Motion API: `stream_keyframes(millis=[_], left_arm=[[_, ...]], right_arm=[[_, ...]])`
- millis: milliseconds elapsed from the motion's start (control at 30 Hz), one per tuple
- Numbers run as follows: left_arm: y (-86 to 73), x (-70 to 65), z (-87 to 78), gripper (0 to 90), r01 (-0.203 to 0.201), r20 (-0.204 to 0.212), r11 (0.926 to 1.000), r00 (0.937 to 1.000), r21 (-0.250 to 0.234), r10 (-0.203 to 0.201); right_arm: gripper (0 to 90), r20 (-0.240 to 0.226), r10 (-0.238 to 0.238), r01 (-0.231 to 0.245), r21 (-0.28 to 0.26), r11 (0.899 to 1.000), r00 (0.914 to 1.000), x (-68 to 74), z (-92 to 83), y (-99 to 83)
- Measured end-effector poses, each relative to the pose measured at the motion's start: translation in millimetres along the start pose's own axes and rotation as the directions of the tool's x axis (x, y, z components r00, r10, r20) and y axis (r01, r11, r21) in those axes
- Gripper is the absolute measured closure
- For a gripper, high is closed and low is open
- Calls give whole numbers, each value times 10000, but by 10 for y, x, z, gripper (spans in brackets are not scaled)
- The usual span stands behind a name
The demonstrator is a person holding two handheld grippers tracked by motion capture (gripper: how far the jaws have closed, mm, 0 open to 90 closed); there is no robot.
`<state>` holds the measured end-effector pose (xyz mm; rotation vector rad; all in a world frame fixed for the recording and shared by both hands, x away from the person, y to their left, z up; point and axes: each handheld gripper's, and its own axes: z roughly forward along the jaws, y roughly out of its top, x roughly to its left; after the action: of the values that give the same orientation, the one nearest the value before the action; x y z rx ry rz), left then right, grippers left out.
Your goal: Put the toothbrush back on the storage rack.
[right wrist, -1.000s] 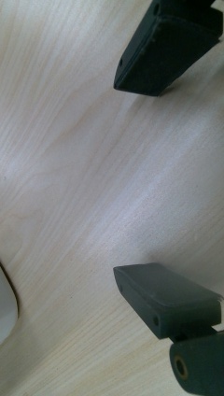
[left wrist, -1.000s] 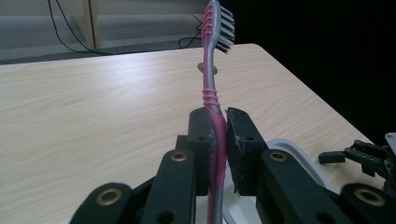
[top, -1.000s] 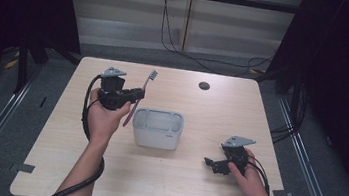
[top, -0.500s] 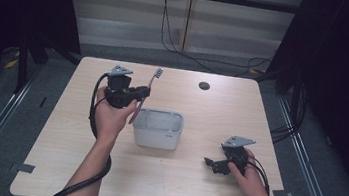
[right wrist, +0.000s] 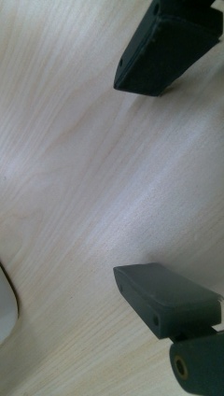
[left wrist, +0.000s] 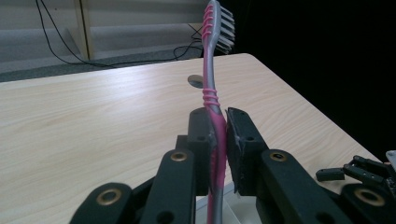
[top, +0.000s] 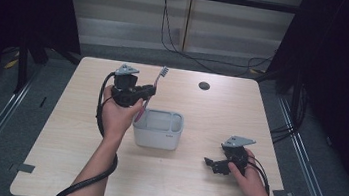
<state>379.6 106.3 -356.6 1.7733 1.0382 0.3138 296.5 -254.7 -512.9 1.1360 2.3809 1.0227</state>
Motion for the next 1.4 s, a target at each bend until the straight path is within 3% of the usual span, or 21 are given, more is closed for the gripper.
stream_keyframes(millis=[600,1400], left_arm=[[-24,6,69,806,-79,-19,9999,10000,-66,79],[-199,82,85,805,0,-191,9993,9998,-382,-7]], right_arm=[[89,-5,16,-16,4,10000,10000,1,-1,0],[89,-5,16,-16,4,10000,10000,1,-1,0]])
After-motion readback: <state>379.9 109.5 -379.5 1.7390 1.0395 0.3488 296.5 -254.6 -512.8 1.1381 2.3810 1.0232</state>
